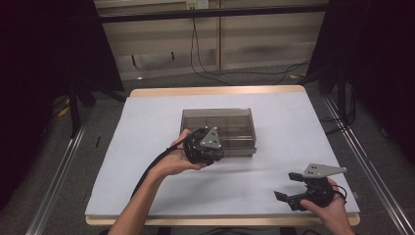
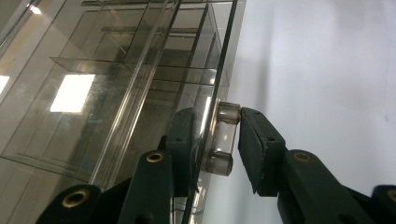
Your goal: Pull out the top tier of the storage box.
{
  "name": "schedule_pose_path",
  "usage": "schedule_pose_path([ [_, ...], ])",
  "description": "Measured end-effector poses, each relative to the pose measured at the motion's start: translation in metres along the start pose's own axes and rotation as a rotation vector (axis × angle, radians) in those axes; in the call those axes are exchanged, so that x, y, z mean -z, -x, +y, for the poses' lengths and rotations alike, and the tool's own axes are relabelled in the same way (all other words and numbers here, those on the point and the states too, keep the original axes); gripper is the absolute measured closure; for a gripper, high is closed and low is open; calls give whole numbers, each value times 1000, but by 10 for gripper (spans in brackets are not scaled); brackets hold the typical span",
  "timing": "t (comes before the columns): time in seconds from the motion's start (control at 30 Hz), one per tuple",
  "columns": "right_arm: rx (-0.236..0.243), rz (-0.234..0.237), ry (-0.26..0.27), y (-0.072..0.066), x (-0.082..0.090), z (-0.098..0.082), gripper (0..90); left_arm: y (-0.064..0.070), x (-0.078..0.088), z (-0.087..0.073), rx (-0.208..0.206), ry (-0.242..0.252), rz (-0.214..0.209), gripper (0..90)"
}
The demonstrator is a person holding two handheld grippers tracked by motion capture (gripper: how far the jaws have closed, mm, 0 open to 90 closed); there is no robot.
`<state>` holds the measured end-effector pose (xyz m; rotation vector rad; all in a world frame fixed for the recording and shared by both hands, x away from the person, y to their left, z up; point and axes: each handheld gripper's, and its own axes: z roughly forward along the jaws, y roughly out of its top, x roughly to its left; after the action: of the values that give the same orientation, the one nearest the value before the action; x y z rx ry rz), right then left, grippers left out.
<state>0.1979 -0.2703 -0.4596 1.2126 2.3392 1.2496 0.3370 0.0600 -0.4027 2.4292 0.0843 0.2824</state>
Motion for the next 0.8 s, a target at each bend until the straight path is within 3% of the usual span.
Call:
schedule_pose_path([
  [0.5, 2, -1, 0, 0, 0, 0, 120, 5, 2, 3, -29, -30, -17, 681],
  [0.8, 1, -3, -1, 0, 0, 0, 121, 9, 2, 4, -25, -42, -14, 682],
])
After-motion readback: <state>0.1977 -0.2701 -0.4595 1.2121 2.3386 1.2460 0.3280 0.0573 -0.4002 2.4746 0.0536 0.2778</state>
